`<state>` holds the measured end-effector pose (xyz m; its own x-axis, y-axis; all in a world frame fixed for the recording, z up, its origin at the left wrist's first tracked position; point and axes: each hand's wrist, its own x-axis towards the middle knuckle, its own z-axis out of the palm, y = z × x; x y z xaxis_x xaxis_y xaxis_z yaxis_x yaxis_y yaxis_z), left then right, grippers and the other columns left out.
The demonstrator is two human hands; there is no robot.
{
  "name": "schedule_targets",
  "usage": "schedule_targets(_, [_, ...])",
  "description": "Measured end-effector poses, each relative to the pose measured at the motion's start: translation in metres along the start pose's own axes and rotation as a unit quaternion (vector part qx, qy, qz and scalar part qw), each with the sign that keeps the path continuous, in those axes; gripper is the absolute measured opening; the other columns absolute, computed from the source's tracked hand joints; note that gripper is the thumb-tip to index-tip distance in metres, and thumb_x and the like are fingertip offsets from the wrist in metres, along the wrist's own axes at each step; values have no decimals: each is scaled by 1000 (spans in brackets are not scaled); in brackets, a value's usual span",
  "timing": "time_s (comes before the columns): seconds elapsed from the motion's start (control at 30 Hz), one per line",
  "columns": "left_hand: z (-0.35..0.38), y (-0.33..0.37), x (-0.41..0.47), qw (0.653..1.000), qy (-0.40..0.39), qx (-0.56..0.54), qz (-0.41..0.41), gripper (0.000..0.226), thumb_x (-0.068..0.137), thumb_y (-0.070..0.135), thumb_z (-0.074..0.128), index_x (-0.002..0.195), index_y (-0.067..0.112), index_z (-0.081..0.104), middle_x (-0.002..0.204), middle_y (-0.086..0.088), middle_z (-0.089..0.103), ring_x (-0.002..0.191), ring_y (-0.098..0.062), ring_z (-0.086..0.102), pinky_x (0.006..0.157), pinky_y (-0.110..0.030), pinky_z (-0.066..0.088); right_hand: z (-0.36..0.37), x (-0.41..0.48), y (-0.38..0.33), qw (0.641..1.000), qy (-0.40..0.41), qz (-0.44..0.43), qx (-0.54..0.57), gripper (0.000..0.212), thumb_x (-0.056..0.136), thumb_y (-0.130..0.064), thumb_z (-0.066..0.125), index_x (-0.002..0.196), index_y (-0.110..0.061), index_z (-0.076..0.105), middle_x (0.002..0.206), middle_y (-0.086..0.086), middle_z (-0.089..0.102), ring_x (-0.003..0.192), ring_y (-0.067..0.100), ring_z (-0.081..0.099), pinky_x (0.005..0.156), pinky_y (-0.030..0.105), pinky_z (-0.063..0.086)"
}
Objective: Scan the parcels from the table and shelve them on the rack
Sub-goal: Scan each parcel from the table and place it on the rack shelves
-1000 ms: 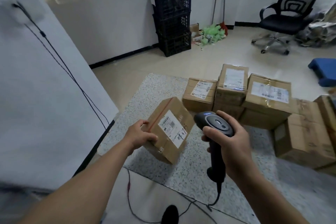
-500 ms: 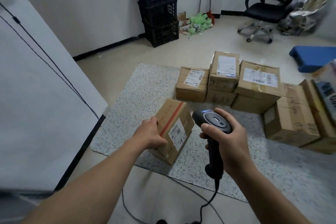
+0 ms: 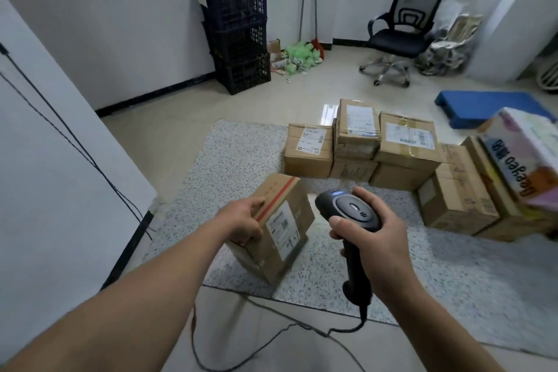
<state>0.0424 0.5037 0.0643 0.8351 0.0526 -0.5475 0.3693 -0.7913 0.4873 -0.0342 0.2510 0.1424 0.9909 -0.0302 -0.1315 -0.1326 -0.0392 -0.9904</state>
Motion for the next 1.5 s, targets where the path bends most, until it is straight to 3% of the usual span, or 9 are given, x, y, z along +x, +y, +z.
schedule_targets(0.07, [-19, -3, -2, 1000, -7, -27, 3, 96, 72, 11, 84, 151, 42, 39, 139, 0, 53, 114, -22, 55, 99, -38, 52, 7, -5, 0, 1000, -4, -9, -11, 80, 59, -31, 82, 135, -33, 57, 114, -1, 71, 93, 22, 75, 72, 31, 58])
schedule_targets(0.23, [-64, -5, -15, 996, -23, -77, 37, 90, 75, -1, 79, 148, 39, 45, 131, -2, 48, 104, -22, 54, 77, -31, 50, 26, -13, -2, 998, -33, -34, -42, 70, 69, -22, 93, 124, -44, 57, 111, -12, 69, 90, 12, 73, 74, 30, 58])
schedule_targets(0.43, [-102, -8, -45, 996, -6, -83, 43, 84, 77, -1, 77, 147, 36, 47, 126, -4, 55, 109, -26, 57, 85, -38, 55, 43, -22, -20, 991, -100, -69, -60, 62, 73, -4, 87, 108, -47, 60, 95, -31, 70, 82, 5, 72, 61, 16, 53])
schedule_targets(0.57, [-114, -4, -70, 996, 25, -75, 35, 86, 77, 0, 77, 148, 34, 44, 127, -7, 55, 111, -27, 58, 93, -45, 55, 41, -24, -28, 988, -120, -79, -56, 61, 72, -11, 90, 116, -43, 62, 98, -21, 72, 80, 12, 73, 63, 19, 53])
schedule_targets(0.73, [-112, 6, -102, 995, 59, -76, 18, 87, 79, -2, 75, 149, 38, 43, 120, -2, 51, 97, -18, 56, 73, -32, 52, 27, -29, -33, 985, -142, -88, -47, 70, 58, -26, 95, 118, -42, 63, 97, -14, 73, 79, 17, 74, 64, 24, 53])
schedule_targets(0.83, [-108, 12, -120, 994, 83, -66, 13, 85, 77, -3, 75, 145, 40, 47, 123, -2, 49, 96, -15, 55, 73, -32, 53, 15, -33, -35, 981, -163, -96, -42, 72, 52, -34, 89, 120, -41, 63, 100, -6, 73, 79, 18, 73, 64, 24, 53])
schedule_targets(0.97, [-102, 17, -139, 993, 91, -77, 1, 87, 72, -3, 76, 141, 43, 50, 123, -5, 54, 102, -26, 63, 86, -47, 60, -2, -41, -39, 976, -187, -105, -34, 65, 52, -30, 87, 112, -44, 63, 97, -10, 75, 75, 16, 74, 61, 20, 53])
schedule_targets(1.13, [-92, 28, -159, 991, 100, -84, -19, 88, 73, -6, 76, 142, 42, 49, 108, -1, 58, 94, -27, 68, 83, -44, 60, -22, -47, -40, 973, -203, -104, -33, 66, 52, -29, 86, 111, -46, 61, 96, -7, 72, 77, 14, 73, 60, 19, 53])
schedule_targets(1.5, [-76, 41, -183, 992, 103, -64, -36, 87, 74, -4, 75, 143, 41, 47, 116, -2, 55, 100, -28, 66, 89, -51, 59, -46, -56, -43, 968, -225, -107, -28, 77, 52, -26, 85, 125, -30, 62, 97, -2, 72, 74, 11, 73, 58, 16, 52])
